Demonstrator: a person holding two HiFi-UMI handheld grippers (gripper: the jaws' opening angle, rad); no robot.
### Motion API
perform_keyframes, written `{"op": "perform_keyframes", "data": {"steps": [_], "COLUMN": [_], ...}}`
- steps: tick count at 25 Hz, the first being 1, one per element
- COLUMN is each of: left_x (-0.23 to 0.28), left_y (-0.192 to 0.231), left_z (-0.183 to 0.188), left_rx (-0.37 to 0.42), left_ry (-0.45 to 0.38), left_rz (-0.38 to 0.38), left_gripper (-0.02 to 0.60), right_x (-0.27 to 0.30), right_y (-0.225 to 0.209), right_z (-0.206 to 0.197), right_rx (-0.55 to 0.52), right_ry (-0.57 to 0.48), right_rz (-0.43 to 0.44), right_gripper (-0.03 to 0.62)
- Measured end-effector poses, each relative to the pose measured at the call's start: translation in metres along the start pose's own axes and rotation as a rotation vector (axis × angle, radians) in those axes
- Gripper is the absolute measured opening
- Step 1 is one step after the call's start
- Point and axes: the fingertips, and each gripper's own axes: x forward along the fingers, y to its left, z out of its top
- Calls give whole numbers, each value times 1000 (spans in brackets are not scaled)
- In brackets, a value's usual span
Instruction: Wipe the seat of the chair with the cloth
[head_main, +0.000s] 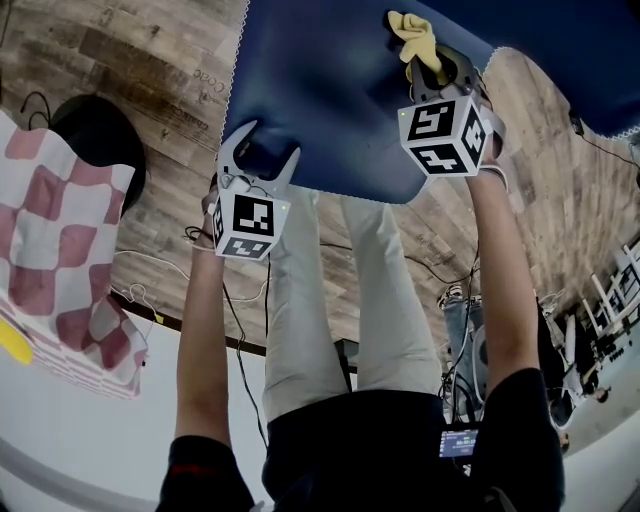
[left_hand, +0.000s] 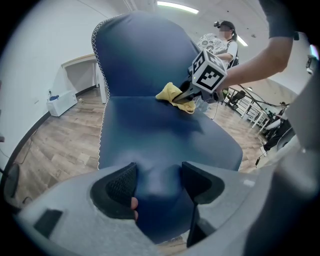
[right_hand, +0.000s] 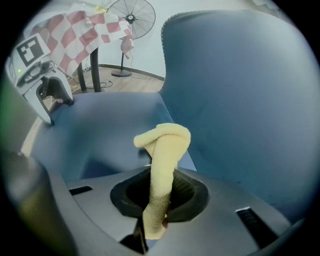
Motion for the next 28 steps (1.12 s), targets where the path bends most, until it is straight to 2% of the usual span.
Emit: {"op": "perform_keyframes", "data": {"steps": [9, 19, 28], "left_x": [1, 1, -1], "left_y": [2, 3, 2], "left_z": [2, 1, -1], "left_rx": [-2, -3, -2], "left_ry": [-2, -8, -15], "left_rz": [-2, 0, 2], "left_gripper": [288, 288, 288], "right_x": [11, 16, 20], "right_y": [21, 32, 46], "right_z": [44, 61, 91], "right_rx": [-28, -2, -35], "right_ry": [-54, -64, -108], "right_rz": [37, 37, 61], "right_gripper": [49, 49, 49]}}
